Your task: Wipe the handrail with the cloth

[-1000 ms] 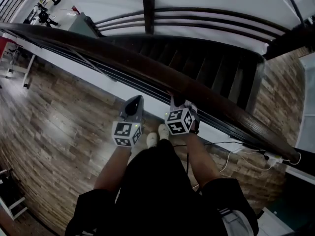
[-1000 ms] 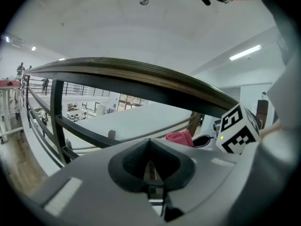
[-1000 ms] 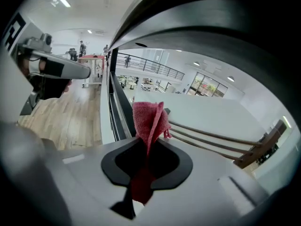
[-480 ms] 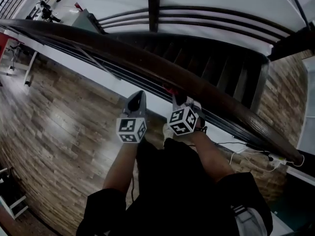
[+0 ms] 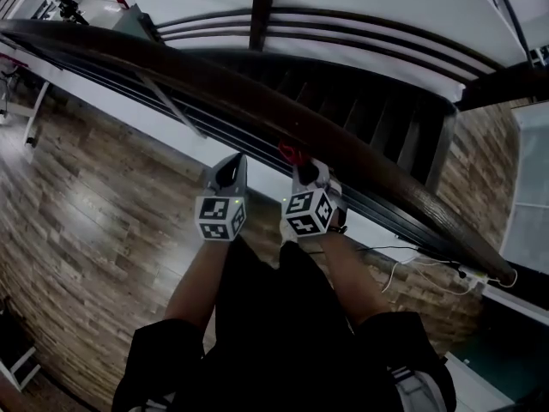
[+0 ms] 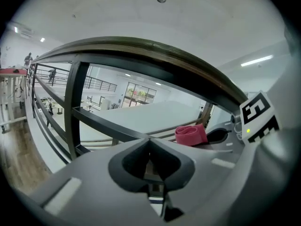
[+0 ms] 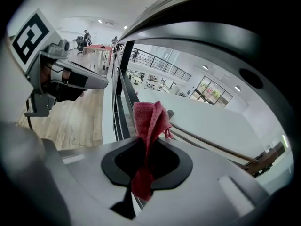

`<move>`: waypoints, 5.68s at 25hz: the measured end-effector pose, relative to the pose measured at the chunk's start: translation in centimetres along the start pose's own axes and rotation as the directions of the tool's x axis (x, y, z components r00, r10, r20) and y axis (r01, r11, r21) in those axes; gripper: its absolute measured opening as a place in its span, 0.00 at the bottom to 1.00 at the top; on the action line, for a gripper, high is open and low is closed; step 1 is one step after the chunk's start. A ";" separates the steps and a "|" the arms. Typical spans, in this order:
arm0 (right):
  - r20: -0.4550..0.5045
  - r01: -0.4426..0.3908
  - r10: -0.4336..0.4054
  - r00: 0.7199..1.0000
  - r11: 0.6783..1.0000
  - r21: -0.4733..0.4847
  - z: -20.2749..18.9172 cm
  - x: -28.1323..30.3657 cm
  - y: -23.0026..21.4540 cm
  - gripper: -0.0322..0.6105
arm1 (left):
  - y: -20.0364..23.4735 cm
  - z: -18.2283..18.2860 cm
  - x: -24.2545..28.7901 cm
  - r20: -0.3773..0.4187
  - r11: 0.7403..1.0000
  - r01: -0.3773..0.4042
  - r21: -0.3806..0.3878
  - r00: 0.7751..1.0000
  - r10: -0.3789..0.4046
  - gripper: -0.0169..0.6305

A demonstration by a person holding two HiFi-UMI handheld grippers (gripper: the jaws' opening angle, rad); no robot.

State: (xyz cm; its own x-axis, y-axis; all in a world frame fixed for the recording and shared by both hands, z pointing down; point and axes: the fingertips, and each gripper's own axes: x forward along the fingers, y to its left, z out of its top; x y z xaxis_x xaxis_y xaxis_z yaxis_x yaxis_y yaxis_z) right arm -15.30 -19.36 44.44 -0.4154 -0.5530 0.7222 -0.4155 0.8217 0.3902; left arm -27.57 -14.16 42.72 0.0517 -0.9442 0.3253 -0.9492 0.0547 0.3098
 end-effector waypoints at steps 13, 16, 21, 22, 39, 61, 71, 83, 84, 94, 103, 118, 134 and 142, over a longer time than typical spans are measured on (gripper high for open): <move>-0.036 -0.006 0.007 0.999 0.999 0.043 4.9 3.1 2.5 0.11 | 6.0 2.5 -0.6 -0.042 0.999 0.031 0.028 0.999 -0.030 0.03; -0.044 -0.009 0.011 0.999 0.999 0.049 6.0 3.7 2.9 0.11 | 7.0 3.2 -0.6 -0.048 0.999 0.035 0.038 0.998 -0.033 0.03; -0.038 -0.007 0.009 0.999 0.998 0.055 8.1 5.0 3.8 0.11 | 9.5 3.2 -1.1 -0.059 0.999 0.024 0.043 0.998 -0.021 0.03; -0.036 -0.007 0.009 0.999 0.999 0.052 8.6 5.2 4.1 0.11 | 10.1 3.2 -1.2 -0.059 0.999 0.020 0.041 0.998 -0.017 0.03; -0.011 -0.043 0.043 0.999 0.999 0.027 15.4 8.8 8.1 0.11 | 16.1 5.4 -2.3 -0.056 1.000 0.003 0.030 0.998 -0.002 0.03; 0.028 -0.108 0.111 0.993 0.990 -0.087 21.2 11.8 11.0 0.11 | 21.7 4.9 -6.0 -0.051 0.991 -0.130 -0.032 0.990 0.129 0.03; 0.112 -0.154 0.166 0.980 0.982 -0.108 23.7 12.4 12.0 0.11 | 22.0 4.7 -7.2 -0.061 0.990 -0.140 -0.017 0.988 0.139 0.03; 0.330 -0.201 0.187 0.925 0.980 0.009 21.5 3.3 12.5 0.11 | 16.5 5.3 -7.8 -0.046 0.992 -0.092 0.086 0.994 0.097 0.03; 0.343 -0.192 0.171 0.924 0.981 0.027 20.5 2.2 11.9 0.11 | 15.2 5.0 -7.5 -0.047 0.993 -0.074 0.092 0.996 0.078 0.03; 0.340 0.003 -0.078 0.937 0.977 0.215 3.5 -9.8 1.6 0.11 | -5.4 1.1 -4.3 -0.035 0.968 0.189 0.167 0.982 -0.186 0.03; 0.215 0.229 -0.322 0.922 0.901 0.369 -11.6 -22.9 -5.5 0.11 | -24.9 -0.8 -5.2 -0.040 0.881 0.422 0.214 0.905 -0.424 0.03; -0.063 0.434 -0.489 0.870 0.700 0.567 -27.8 -32.4 -9.5 0.11 | -44.1 -6.3 -5.3 -0.244 0.664 0.706 0.246 0.708 -0.662 0.03; -0.346 0.568 -0.524 0.778 0.351 0.744 -40.1 -29.8 -13.6 0.11 | -52.3 -15.0 1.4 -0.542 0.380 0.898 0.222 0.437 -0.717 0.03; -0.353 0.551 -0.497 0.793 0.335 0.764 -50.4 -30.2 -17.0 0.11 | -60.3 -20.5 3.2 -0.569 0.401 0.892 0.208 0.444 -0.693 0.03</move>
State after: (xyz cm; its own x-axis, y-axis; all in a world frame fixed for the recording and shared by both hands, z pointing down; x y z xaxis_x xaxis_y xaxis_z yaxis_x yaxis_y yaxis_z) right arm 45.08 -9.70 44.81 0.1629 -0.7977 0.5806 -0.9866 -0.1344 0.0922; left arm 36.24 -13.77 43.41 0.8569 -0.2722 0.4377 -0.3990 -0.8879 0.2289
